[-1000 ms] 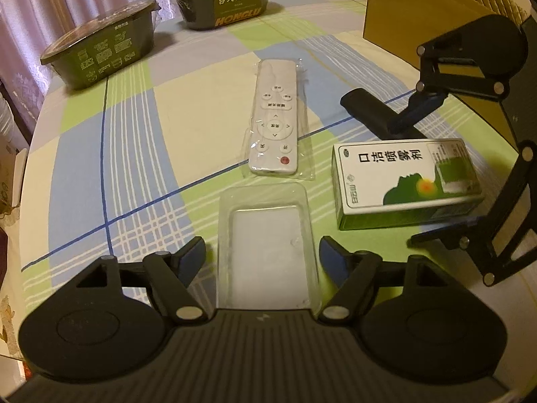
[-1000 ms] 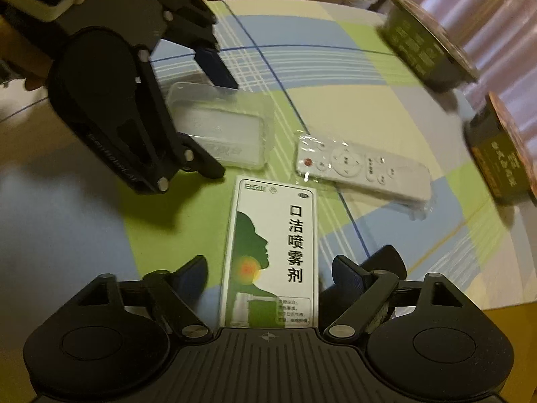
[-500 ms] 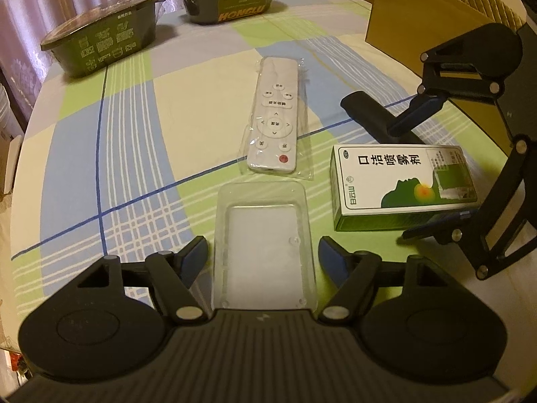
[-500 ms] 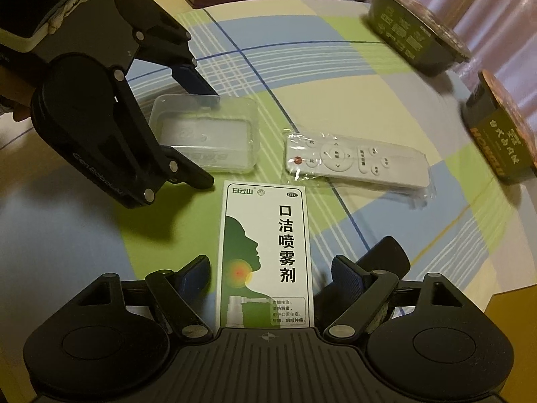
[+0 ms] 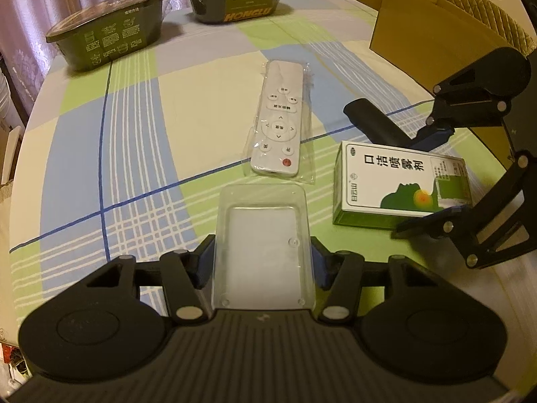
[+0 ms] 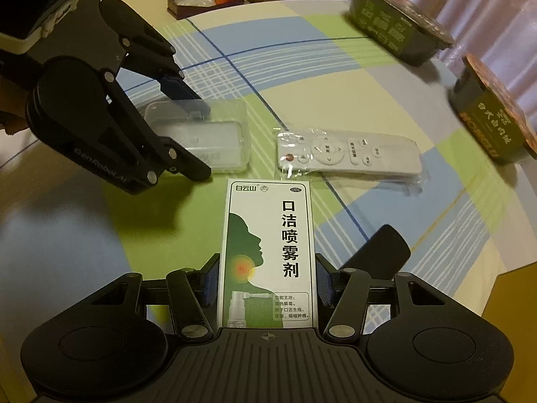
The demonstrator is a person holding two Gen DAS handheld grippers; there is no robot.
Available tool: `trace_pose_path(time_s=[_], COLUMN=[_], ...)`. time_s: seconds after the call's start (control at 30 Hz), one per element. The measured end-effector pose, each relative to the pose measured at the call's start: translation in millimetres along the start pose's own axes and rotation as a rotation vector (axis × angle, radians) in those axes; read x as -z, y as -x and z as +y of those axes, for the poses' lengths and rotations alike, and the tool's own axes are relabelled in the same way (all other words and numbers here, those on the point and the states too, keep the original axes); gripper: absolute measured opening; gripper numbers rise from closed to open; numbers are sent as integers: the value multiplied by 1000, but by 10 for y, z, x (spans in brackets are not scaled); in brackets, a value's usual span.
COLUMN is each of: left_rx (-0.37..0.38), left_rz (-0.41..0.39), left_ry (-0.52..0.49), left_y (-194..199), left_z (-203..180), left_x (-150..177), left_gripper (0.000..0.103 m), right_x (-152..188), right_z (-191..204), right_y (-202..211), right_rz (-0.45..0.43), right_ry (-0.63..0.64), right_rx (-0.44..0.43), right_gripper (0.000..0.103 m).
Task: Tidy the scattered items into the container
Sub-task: 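Lift and hold the spray box and plastic tray above the table, then carry the spray box and plastic tray over the cardboard box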
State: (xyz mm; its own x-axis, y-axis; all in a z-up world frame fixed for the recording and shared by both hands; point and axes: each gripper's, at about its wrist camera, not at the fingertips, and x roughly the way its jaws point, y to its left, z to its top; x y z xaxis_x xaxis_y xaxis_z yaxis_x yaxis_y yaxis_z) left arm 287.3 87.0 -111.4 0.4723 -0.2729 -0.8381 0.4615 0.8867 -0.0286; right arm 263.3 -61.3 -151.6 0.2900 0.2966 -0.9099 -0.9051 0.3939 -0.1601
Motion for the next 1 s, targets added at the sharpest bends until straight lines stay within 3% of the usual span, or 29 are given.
trace_pose_path(time_s=[0.33,0.53,0.73,1.0], left_rx=[12,-18,-32,-9], left_rz=[-12,-2,-13,9], left_ry=[-4,-45,-103,-108], left_y=[43,58,292,716], left_z=[-61,-186,-469,-866], left_x=[-25,-44,0,266], left_gripper=[51,51,51,51], right_x=[144,287,441,636], right_z=[95,155,196,379], right_y=[179,355,640,1041], right_rz=[3,17,25,11], right_ry=[-47,-67,-86,-104], right_rx=[18,41,75,89], right_gripper=[58,58,58,58])
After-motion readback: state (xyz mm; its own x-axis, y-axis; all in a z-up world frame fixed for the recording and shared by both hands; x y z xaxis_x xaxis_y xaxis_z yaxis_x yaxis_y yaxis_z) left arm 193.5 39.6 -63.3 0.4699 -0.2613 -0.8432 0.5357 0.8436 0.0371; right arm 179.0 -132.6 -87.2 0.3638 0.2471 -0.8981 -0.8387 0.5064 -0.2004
